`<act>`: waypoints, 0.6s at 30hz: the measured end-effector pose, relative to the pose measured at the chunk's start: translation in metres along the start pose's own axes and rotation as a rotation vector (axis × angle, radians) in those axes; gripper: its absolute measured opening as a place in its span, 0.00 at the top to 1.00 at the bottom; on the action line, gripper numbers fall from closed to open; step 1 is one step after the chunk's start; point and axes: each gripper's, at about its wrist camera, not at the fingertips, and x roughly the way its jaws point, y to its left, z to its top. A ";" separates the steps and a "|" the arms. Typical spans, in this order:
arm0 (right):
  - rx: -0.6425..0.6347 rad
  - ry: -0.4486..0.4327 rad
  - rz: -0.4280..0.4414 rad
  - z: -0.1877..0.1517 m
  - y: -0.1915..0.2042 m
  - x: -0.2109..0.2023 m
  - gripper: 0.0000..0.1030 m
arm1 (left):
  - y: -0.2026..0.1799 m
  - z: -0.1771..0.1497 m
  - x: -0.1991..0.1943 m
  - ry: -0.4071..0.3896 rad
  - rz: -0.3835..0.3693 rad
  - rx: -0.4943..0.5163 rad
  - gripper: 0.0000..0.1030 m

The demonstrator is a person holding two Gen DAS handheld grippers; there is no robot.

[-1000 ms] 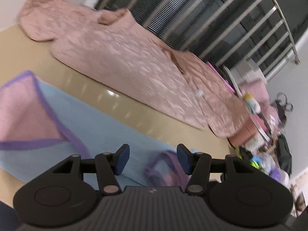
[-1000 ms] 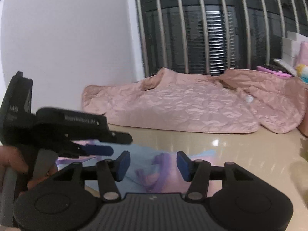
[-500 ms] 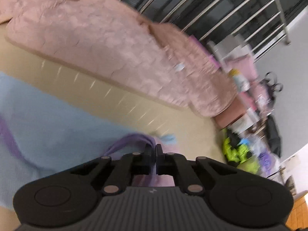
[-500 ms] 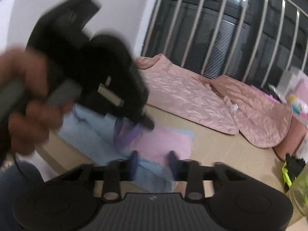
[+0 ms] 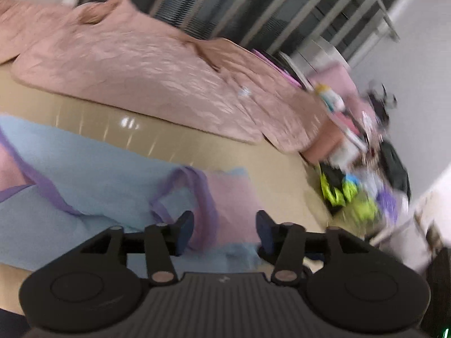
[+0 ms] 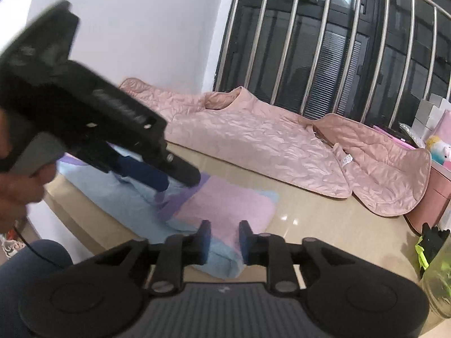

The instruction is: Fold clothes

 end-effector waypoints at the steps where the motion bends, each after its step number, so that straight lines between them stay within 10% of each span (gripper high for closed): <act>1: -0.009 0.008 -0.004 -0.001 0.001 0.003 0.79 | -0.004 -0.003 0.001 -0.001 0.025 0.021 0.42; 5: -0.015 0.012 -0.007 -0.004 0.002 0.003 0.77 | -0.011 -0.013 0.003 -0.019 0.070 0.070 0.41; 7: -0.016 0.020 -0.009 -0.007 0.001 0.005 0.75 | -0.010 -0.015 0.003 -0.007 0.038 0.065 0.83; 9: -0.013 0.026 -0.009 -0.011 0.001 0.006 0.75 | -0.007 -0.015 0.007 0.035 0.027 0.038 0.98; 18: 0.062 0.030 0.031 -0.011 -0.014 0.000 0.96 | 0.010 0.002 -0.013 0.013 -0.029 -0.099 0.99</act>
